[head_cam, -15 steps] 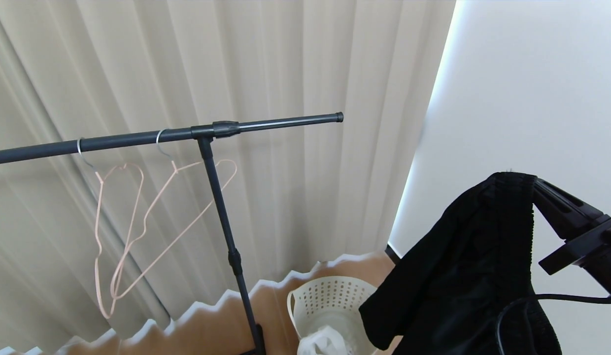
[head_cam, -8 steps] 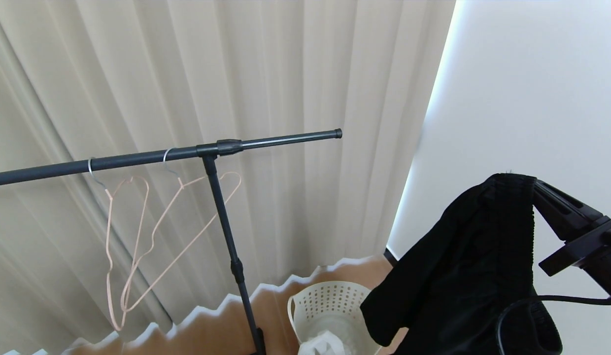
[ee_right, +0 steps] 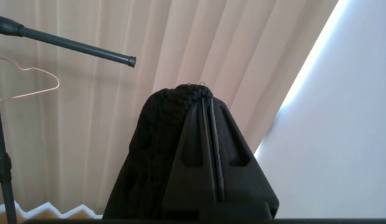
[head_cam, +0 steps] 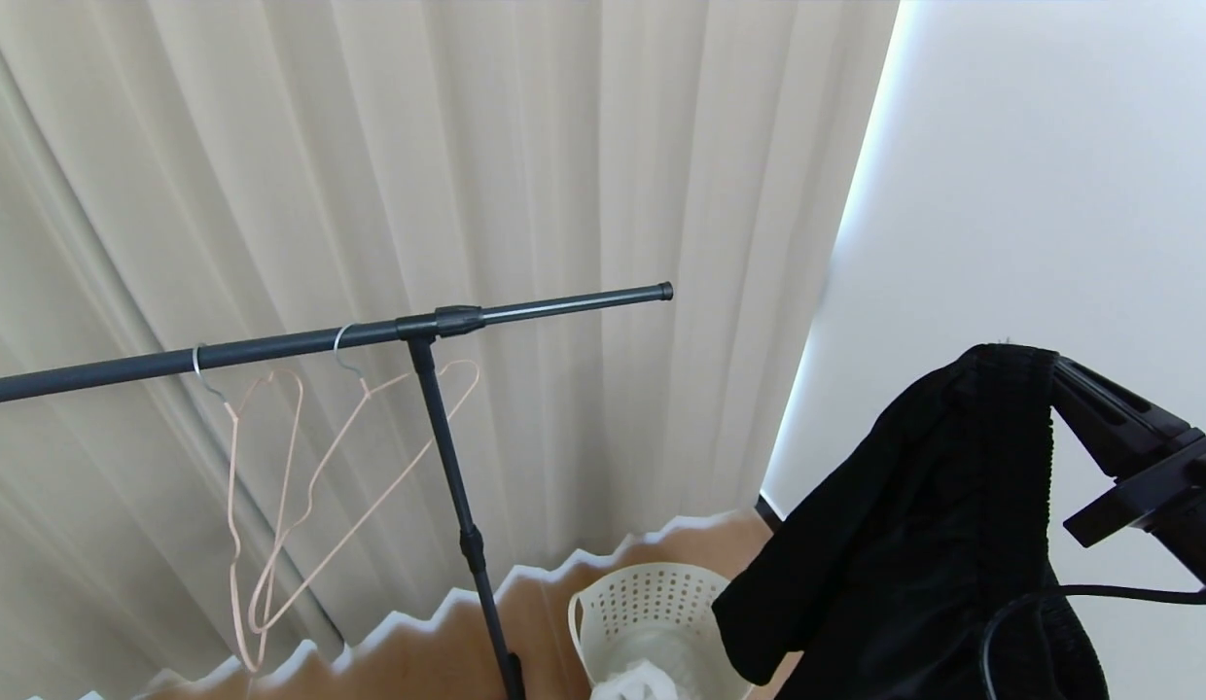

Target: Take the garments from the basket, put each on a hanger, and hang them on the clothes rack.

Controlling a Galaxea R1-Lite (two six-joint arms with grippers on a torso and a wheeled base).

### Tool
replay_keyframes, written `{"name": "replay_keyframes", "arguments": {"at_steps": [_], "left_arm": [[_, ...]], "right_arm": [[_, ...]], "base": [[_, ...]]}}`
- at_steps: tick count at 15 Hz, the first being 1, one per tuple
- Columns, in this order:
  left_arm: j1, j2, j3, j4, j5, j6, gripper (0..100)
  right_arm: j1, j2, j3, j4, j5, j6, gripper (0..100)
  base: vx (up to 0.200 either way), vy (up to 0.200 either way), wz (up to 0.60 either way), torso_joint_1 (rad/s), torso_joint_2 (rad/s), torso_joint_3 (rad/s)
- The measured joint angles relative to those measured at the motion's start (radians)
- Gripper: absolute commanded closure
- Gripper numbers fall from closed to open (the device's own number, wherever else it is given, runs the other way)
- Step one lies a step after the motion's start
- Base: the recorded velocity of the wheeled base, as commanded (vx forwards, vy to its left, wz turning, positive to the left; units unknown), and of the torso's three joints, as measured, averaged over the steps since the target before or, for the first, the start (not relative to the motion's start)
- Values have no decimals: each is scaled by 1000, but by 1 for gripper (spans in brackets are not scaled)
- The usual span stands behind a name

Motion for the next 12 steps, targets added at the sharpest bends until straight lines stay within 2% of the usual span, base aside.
{"name": "replay_keyframes", "arguments": {"at_steps": [2, 8, 12], "left_arm": [[0, 0, 0, 0, 4, 0, 0], [0, 0, 0, 0, 2, 2, 0], [0, 0, 0, 1, 1, 2, 0]], "right_arm": [[-1, 0, 0, 0, 0, -6, 100], [-1, -2, 4, -8, 6, -4, 100], [-1, 0, 2, -6, 7, -4, 100]], "base": [[0, 0, 0, 0, 0, 0], [0, 0, 600, 6, -1, -2], [0, 0, 0, 0, 0, 0]]}}
